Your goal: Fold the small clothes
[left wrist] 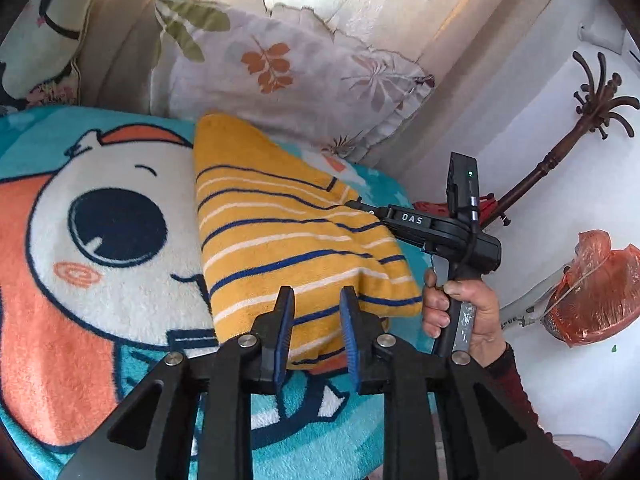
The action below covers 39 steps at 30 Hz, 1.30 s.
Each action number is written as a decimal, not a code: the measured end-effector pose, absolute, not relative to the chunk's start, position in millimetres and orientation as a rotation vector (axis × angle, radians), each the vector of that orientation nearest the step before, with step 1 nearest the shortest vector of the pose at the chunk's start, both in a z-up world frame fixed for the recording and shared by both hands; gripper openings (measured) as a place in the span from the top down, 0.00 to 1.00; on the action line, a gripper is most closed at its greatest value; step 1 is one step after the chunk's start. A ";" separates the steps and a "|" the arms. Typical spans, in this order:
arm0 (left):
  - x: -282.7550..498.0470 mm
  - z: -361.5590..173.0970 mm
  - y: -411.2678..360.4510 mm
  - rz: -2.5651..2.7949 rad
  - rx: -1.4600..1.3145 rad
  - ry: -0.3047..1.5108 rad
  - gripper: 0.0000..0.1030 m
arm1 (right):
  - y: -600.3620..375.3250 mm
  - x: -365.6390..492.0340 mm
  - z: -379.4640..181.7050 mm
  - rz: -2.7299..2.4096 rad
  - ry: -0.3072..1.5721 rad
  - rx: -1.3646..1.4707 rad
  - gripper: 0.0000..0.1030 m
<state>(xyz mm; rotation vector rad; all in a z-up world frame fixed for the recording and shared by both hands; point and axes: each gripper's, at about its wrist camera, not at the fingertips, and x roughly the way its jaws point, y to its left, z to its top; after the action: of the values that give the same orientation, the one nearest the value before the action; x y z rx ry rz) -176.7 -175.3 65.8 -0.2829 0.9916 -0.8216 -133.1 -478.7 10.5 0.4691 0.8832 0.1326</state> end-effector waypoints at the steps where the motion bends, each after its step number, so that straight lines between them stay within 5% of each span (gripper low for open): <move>1: -173.1 57.9 -183.4 -0.819 -0.274 1.014 0.80 | -486.1 -136.8 2.0 0.135 0.892 0.491 0.89; 13: -169.0 -2.7 -252.6 -0.806 -0.180 1.225 0.78 | -504.4 -161.0 -5.9 0.168 0.827 0.548 0.87; 22: -193.2 11.2 -236.5 -0.881 -0.154 1.198 0.74 | -473.8 -209.4 39.7 0.112 0.729 0.370 0.80; 30: -195.1 35.3 -192.5 -0.807 -0.171 1.085 0.56 | -436.6 -215.9 -10.6 0.077 0.876 0.170 0.80; 31: -189.3 34.7 -184.2 -0.784 -0.197 1.075 0.52 | -443.3 -216.7 -15.9 0.039 0.885 0.184 0.77; 33: -176.5 28.5 -167.9 -0.732 -0.245 1.070 0.51 | -452.3 -221.6 -15.3 -0.036 0.882 0.187 0.40; 39: -148.4 17.9 -145.6 -0.683 -0.315 1.060 0.49 | -484.4 -218.9 0.0 0.020 0.853 0.368 0.36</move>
<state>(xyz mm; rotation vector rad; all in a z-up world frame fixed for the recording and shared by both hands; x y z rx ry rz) -148.4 -145.6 17.9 -0.3149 1.0601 -0.6831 -218.9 -484.4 0.0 0.3680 0.8531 0.0200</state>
